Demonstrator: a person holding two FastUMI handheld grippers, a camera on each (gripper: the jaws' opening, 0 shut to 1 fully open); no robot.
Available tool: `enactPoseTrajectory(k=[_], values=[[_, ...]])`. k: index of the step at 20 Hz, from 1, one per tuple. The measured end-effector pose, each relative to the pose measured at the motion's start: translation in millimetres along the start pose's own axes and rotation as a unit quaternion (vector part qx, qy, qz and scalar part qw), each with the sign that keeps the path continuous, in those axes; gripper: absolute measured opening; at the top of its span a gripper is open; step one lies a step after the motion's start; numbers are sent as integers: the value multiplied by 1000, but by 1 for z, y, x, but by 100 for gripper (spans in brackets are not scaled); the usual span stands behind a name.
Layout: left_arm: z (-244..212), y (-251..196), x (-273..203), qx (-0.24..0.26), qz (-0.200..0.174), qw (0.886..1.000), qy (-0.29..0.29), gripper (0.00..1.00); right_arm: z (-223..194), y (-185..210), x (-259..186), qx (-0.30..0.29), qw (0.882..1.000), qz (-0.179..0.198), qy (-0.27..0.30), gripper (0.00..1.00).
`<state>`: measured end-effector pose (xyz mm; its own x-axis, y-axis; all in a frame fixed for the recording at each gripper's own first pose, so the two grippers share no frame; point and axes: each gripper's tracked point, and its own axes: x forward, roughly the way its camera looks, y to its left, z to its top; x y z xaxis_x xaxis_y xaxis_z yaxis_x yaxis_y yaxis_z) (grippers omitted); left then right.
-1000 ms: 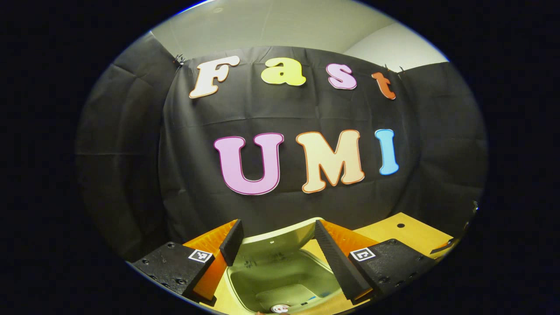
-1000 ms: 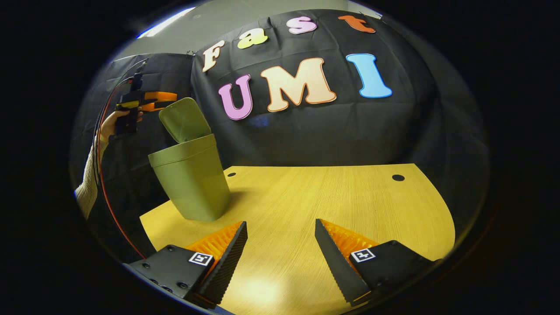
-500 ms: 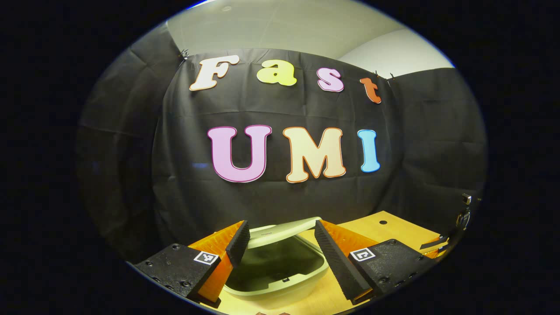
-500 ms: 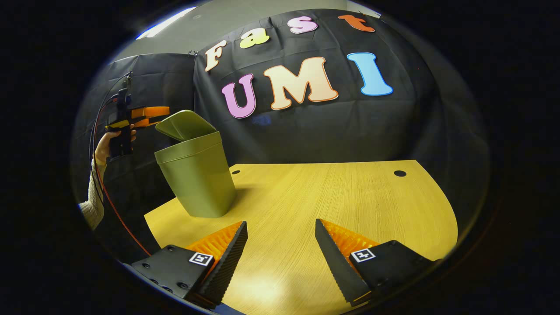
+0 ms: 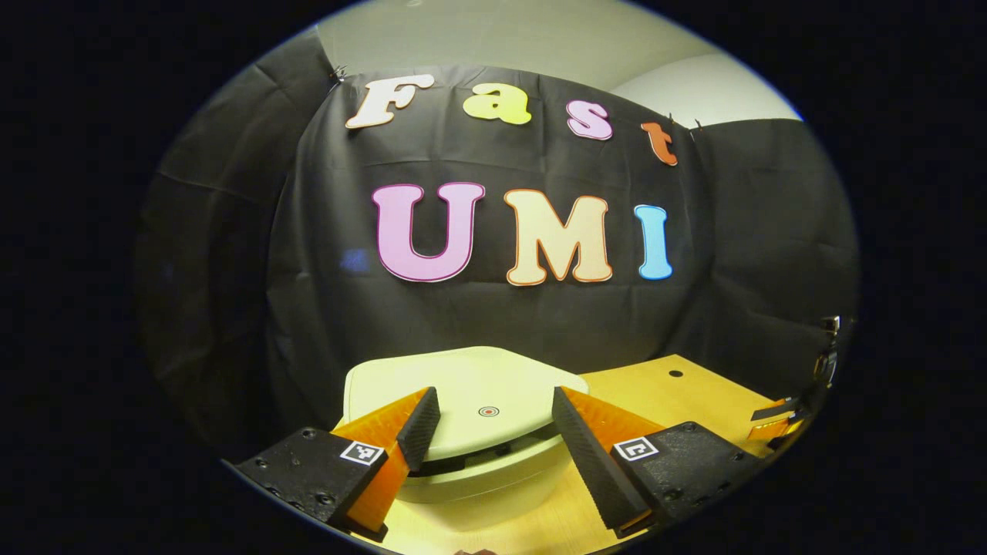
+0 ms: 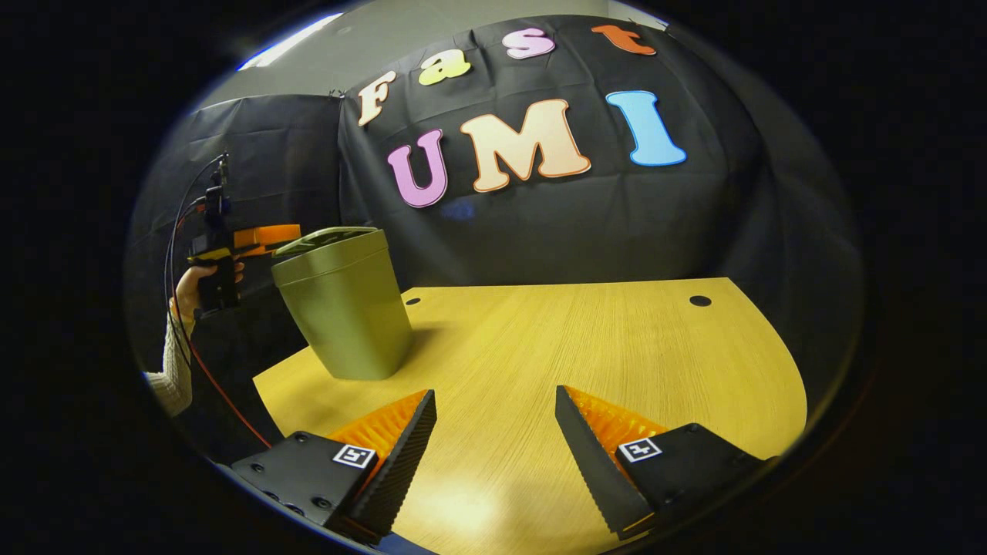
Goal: Press the lid of the desktop garbage bin to open it, pick up the crumpled paper on the desktop and throw it into the bin, then pick up the pop can on the desktop and drop it into the bin, and finally close the garbage bin lid.
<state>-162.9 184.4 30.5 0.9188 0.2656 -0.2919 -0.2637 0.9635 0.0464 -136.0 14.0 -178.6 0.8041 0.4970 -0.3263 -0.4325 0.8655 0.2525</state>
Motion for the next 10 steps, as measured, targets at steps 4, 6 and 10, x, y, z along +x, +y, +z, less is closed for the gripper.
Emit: enactPoseTrajectory(k=[4,6,10], values=[[-1,-1,2,3,2,1000,-7,93,-5,-2,3,1,1000,1,4,98],[-6,1,3,-3,5,1000,0,93,-9,-2,5,3,1000,3,6,98],[-12,0,0,-10,8,1000,0,97,-12,-4,7,8,1000,5,6,98]])
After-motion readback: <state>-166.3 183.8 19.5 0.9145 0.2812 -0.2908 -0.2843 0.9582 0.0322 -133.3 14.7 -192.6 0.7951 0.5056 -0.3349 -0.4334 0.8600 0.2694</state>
